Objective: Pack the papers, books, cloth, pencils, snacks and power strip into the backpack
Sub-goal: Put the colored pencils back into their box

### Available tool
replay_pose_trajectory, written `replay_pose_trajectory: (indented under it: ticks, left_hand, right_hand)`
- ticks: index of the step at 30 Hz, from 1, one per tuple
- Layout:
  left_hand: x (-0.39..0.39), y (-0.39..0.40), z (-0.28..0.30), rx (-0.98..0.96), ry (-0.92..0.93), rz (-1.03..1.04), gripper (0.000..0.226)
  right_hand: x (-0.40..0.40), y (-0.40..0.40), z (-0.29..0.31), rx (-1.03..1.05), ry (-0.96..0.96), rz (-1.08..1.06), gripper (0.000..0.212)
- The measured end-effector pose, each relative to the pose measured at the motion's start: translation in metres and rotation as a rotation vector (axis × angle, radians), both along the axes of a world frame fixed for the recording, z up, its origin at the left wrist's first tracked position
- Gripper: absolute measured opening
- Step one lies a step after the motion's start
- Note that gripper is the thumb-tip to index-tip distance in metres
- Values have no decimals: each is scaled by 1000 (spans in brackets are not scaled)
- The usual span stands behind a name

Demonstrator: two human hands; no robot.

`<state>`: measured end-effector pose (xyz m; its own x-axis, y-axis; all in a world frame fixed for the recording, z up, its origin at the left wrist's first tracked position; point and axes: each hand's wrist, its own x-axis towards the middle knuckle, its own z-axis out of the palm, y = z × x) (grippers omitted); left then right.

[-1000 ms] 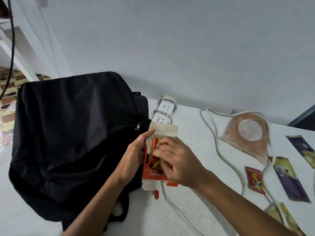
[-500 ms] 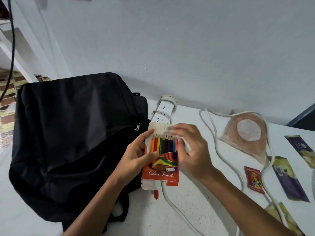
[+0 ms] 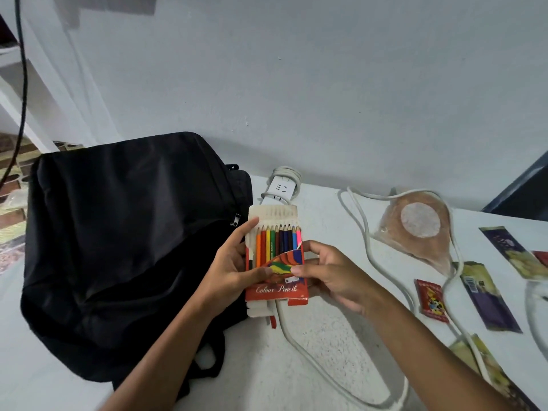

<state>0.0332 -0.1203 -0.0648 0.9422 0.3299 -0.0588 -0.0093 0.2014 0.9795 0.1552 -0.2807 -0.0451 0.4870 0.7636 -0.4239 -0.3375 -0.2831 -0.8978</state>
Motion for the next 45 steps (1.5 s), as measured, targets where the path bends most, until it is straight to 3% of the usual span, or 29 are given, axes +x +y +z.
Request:
replay_pose_trajectory:
  ticks: [3, 7, 13, 15, 19, 22, 25, 29, 31, 35, 40, 42, 45]
  left_hand:
    - [1, -1, 4, -18, -13, 11, 81]
    - [0, -7, 14, 7, -36, 3, 94]
    - [-20, -11, 35, 322, 75, 75, 118]
    - [-36, -8, 43, 341, 114, 138, 108]
    - [-70, -20, 53, 367, 201, 104, 56]
    - [-83, -30, 52, 282, 171, 125, 37]
    - [-95, -31, 52, 150, 157, 125, 34]
    - [-115, -27, 51, 104, 211, 0, 45]
    - [-122, -25, 51, 73, 213, -57, 48]
    - [-127, -21, 53, 160, 232, -130, 42]
    - [-120, -6, 66, 273, 249, -141, 36]
    - [-114, 3, 71, 344, 271, -153, 35]
    - [-103, 16, 78, 444, 331, -204, 32]
  right_hand:
    - [-3, -3, -1, 35, 56, 54, 39]
    - [-8, -4, -2, 119, 93, -46, 42]
    - [-20, -3, 12, 234, 109, -55, 41]
    - [-27, -3, 17, 246, 91, -41, 39]
    - [-43, -3, 24, 287, 102, -33, 35]
    - [-58, -5, 25, 284, 44, 0, 36]
    - [-67, -10, 29, 308, -21, 18, 35]
    - [-58, -18, 33, 399, 315, -21, 53]
    - [-52, -21, 30, 372, 361, -1, 58]
    - [-56, -20, 26, 323, 186, 127, 15]
    - [-46, -15, 36, 191, 2, 276, 43]
    - [-43, -11, 40, 101, -63, 365, 43]
    - [-41, -5, 37, 69, 0, 453, 42]
